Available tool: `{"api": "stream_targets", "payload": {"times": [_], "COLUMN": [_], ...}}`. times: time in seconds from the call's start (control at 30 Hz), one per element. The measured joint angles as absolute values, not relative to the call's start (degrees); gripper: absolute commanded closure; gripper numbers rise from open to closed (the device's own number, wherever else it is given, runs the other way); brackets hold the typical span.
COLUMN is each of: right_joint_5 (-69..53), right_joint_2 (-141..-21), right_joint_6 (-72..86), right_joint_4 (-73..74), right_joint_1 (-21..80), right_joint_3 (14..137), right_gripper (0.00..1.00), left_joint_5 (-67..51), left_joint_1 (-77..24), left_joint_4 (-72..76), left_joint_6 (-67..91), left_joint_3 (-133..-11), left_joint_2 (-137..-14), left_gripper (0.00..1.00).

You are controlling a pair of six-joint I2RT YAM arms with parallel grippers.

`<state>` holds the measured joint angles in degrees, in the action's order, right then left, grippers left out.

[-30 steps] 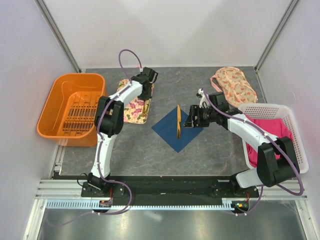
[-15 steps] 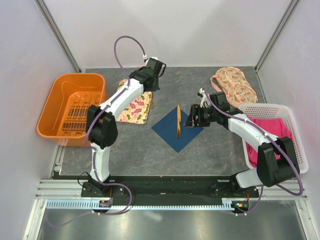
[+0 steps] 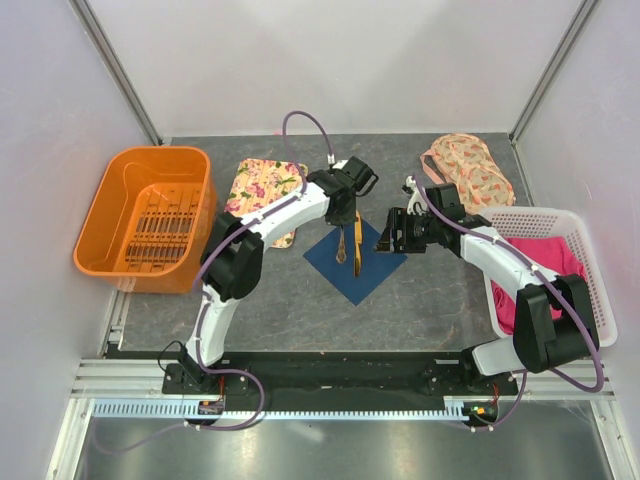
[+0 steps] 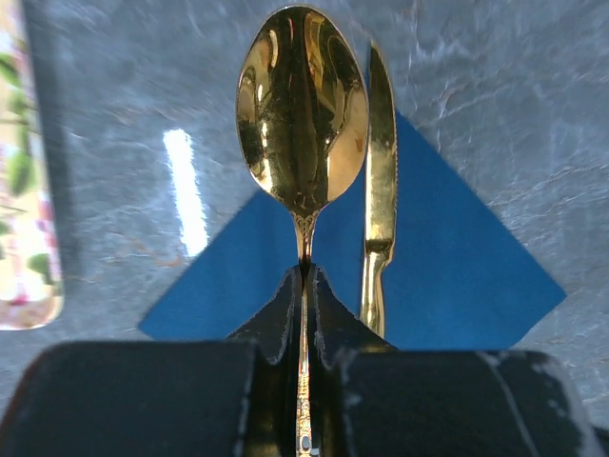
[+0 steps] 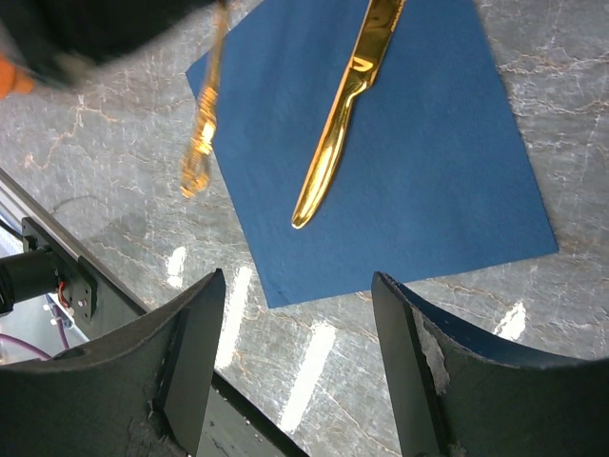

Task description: Place the utensils on the paper napkin and roll it up

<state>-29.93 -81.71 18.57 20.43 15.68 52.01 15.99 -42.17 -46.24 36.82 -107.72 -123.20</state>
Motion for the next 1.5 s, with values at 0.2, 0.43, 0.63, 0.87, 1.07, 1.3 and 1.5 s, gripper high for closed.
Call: {"api": "stream_targets", "payload": {"times": [0.2, 0.43, 0.63, 0.87, 1.07, 1.3, 1.5], "right_joint_5": [-30.2, -30.7, -31.4, -31.8, -32.3, -32.3, -32.4], "right_joint_2": [-81.9, -82.6, -82.6, -82.6, -82.6, -82.6, -82.6], "right_joint_6": [18.2, 18.0, 18.0, 18.0, 18.0, 18.0, 18.0], "right_joint_4": [20.9, 21.5, 21.5, 21.5, 21.5, 21.5, 21.5], "right_joint_1": [15.0, 14.5, 14.0, 13.8, 13.7, 13.6, 13.6], "right_joint_3": [52.0, 52.0, 52.0, 52.0, 52.0, 52.0, 52.0], "right_gripper": [0.28, 0.29, 0.29, 0.29, 0.28, 0.28, 0.28], "left_joint_5": [14.3, 12.7, 11.8, 11.8, 11.8, 11.8, 11.8], "left_joint_1": [-43.6, -43.8, -43.8, -43.8, -43.8, -43.8, -43.8], "left_joint_4": [-46.7, -46.6, -46.5, -46.5, -46.4, -46.4, -46.4], "left_joint_6": [39.0, 39.8, 40.3, 40.5, 40.5, 40.5, 40.5], "left_joint_3": [-107.7, -107.7, -108.6, -110.3, -111.5, -111.7, -111.7], "left_joint_2": [-126.9, -128.1, -129.8, -131.9, -132.0, -132.7, -133.1], "left_gripper": [0.98, 0.98, 0.98, 0.98, 0.95, 0.91, 0.80]}}
